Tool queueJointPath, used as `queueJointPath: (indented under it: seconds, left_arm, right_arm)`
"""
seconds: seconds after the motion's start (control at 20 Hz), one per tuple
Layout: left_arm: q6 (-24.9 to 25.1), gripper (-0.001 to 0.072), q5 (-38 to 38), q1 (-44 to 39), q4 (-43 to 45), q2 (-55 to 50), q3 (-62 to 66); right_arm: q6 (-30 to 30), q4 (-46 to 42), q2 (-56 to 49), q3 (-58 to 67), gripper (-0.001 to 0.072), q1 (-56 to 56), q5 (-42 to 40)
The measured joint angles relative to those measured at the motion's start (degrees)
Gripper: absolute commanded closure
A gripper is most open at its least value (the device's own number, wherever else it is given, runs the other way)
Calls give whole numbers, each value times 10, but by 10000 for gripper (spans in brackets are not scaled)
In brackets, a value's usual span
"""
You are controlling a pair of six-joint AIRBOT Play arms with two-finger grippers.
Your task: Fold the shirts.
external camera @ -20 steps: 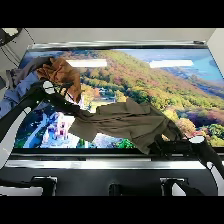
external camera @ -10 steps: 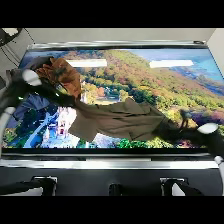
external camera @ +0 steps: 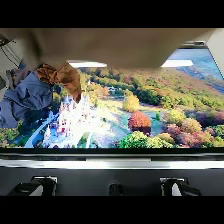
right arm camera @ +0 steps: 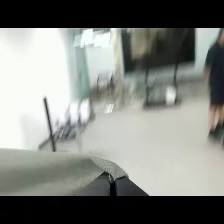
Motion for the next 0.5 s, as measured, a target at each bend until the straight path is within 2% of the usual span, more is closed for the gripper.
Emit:
queueJointPath:
  seconds: [0.1, 0.25, 0.5]
  left_arm:
    - [-22, 679, 11, 9, 17, 51, -16]
    - [-26, 679, 3, 15, 32, 90, -29]
    - [-12, 678, -50, 18, 51, 72, -38]
  right_arm:
    - [57, -57, 16, 40, 668, 0, 31]
    - [117, -104, 25, 67, 668, 0, 89]
    - [156, -133, -9, 80, 668, 0, 208]
